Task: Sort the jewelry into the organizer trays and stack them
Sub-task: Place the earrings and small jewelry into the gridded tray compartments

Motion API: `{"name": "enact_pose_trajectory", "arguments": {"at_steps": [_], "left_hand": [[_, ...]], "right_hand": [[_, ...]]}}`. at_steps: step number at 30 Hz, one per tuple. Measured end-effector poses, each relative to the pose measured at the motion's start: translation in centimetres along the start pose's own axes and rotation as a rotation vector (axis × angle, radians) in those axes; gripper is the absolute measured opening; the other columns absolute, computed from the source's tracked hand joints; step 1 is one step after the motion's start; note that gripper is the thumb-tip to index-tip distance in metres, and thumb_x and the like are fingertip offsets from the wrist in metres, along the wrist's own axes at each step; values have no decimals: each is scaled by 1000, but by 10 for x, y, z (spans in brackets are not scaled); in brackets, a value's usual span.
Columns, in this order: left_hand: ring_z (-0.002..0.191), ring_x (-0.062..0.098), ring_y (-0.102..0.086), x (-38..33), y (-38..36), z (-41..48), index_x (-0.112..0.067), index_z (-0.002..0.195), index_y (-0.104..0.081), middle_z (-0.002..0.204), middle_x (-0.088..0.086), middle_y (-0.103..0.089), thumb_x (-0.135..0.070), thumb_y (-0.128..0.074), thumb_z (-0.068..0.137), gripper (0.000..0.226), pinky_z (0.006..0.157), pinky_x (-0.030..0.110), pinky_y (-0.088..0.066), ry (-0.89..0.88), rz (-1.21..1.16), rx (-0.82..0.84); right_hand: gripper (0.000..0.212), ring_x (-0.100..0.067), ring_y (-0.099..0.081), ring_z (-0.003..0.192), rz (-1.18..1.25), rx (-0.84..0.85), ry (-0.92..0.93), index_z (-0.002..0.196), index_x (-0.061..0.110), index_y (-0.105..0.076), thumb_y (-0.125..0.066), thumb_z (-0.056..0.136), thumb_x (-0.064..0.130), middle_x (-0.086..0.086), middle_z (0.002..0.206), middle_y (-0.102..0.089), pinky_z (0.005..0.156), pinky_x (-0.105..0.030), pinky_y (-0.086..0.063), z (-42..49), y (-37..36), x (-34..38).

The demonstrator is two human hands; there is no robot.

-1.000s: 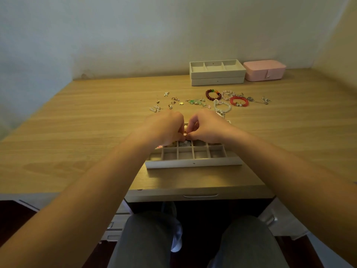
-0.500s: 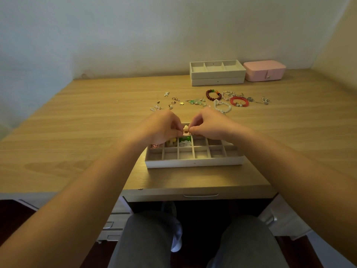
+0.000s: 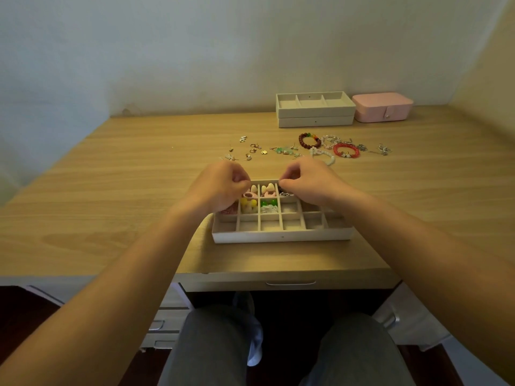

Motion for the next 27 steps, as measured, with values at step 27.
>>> {"name": "enact_pose_trajectory", "arguments": {"at_steps": [27], "left_hand": [[90,9,-62,52,31,30,-25,94,-68,94,-7,-67,-21,-69,92,5,77,26,-51,220,-232,-168]], "right_hand": [[20,-12,-60,101,-61,36,79,112,21,-75,-63,97,13,5,113,-68,85,-26,-51,66,-30,39]]}}
Point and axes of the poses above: each hand's wrist, its own z-axis towards the middle knuckle, its own y-axis out of the back of the hand, x = y × z, the point moved 6 cm from there along z, towards the middle knuckle
